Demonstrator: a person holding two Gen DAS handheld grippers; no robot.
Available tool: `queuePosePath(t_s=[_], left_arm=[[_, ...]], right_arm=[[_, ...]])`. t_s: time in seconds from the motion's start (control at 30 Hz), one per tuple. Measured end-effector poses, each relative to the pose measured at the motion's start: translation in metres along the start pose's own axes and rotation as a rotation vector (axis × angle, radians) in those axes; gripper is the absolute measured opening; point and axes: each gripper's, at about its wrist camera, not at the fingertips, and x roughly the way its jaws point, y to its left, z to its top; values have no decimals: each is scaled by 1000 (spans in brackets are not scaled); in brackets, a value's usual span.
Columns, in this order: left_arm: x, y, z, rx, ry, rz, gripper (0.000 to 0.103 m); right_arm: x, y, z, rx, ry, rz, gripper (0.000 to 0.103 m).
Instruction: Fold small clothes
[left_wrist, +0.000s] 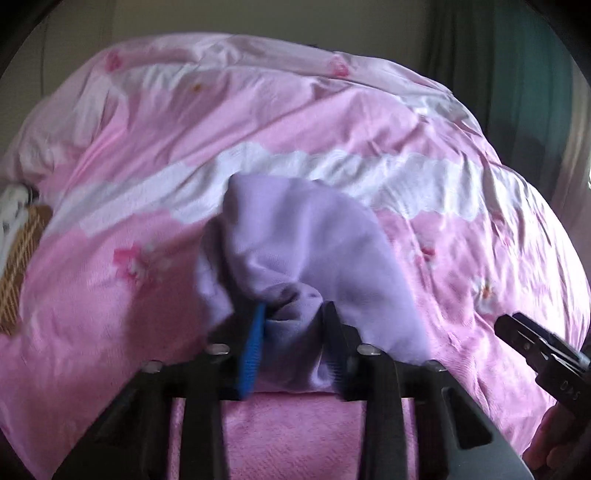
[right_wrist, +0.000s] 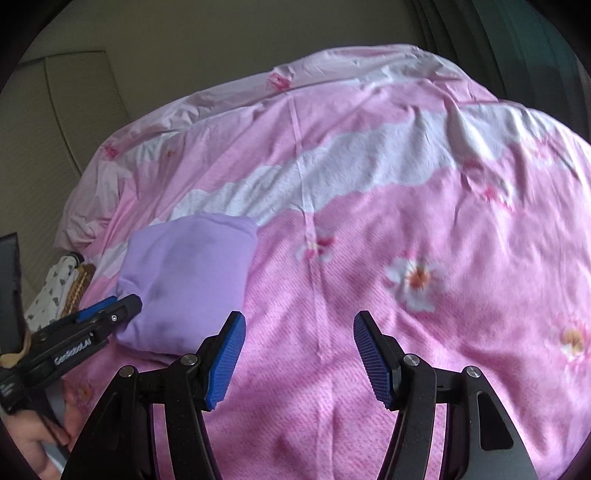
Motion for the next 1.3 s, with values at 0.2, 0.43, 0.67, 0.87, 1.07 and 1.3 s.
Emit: queuePosePath(t_s=[0.2,0.43,0.67,0.87,1.07,1.3], left_arm=[[-10,29,-20,-140,-31,-16,25],[-16,37,-27,-168,-53,4,25],[-5,50,-37,-205,-26,24,26],[-9,51,-38,-232,-37,-1,26],[-12,54,-41,-262,-48,-16,26],[-8,58,-35,-331,-80,-1,31]], right_arm=[[7,-5,-1,9,2,8,62],[10,1,-1,-5,2,19,62],[23,11,-7,-42,33,16,62],[23,49,25,-160,-24,140,62],[52,129,55,-477,-23,265,62],[114,181,66,-667,114,215,62]])
